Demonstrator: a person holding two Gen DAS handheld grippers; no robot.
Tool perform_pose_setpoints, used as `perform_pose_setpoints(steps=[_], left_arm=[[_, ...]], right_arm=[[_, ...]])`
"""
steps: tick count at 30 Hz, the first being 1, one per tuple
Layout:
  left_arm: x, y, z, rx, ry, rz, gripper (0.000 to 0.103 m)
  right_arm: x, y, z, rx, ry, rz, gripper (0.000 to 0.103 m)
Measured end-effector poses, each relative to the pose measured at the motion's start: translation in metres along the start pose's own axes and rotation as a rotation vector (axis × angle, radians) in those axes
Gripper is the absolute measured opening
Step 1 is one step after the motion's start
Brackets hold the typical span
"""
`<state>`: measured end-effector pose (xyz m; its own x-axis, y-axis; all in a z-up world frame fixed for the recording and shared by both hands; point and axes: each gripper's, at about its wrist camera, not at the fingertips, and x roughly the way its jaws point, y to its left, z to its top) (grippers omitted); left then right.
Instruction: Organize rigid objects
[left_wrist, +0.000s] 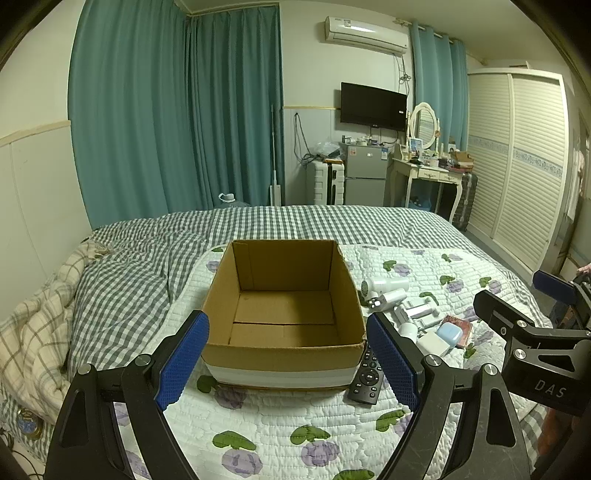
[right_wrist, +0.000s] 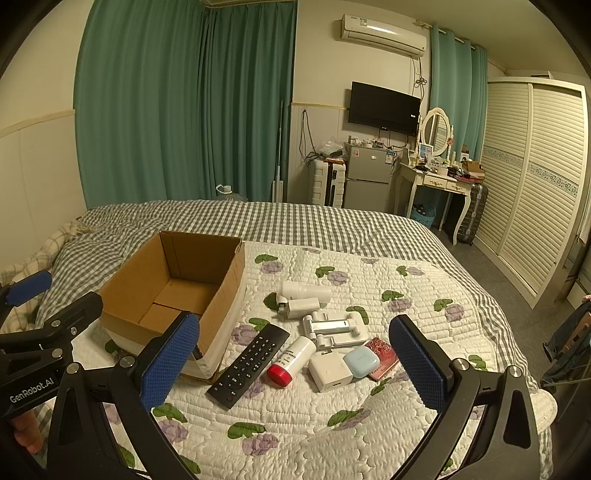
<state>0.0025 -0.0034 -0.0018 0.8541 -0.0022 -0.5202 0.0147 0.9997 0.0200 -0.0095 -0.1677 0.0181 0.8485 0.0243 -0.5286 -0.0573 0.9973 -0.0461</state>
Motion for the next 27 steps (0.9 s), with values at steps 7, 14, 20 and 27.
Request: perform_pose_setpoints(steps=[7, 14, 20, 27], left_arm=[[0.0002, -0.0004, 0.0000, 0.001, 0.000, 0.001, 0.090], [-0.0005, 0.0002, -0.0001, 0.002, 0.000, 0.002, 0.090], [-0.0003, 0.0008, -0.0034, 0.002, 0.002, 0.001, 0.090], [-0.0003, 0.0000, -0.0044, 0.002, 0.002, 0.003, 0.090]], right_arm=[[0.0003, -0.0004, -0.0003, 0.000, 0.001, -0.001, 0.103], [0.0004, -0.0006, 0.0000, -0.001, 0.002, 0.001, 0.103], [0.0006, -0.0006, 0.0000, -0.001, 0.003, 0.001, 0.103], [0.0009, -0.0004, -0.0004, 0.001, 0.004, -0.001, 0.103]])
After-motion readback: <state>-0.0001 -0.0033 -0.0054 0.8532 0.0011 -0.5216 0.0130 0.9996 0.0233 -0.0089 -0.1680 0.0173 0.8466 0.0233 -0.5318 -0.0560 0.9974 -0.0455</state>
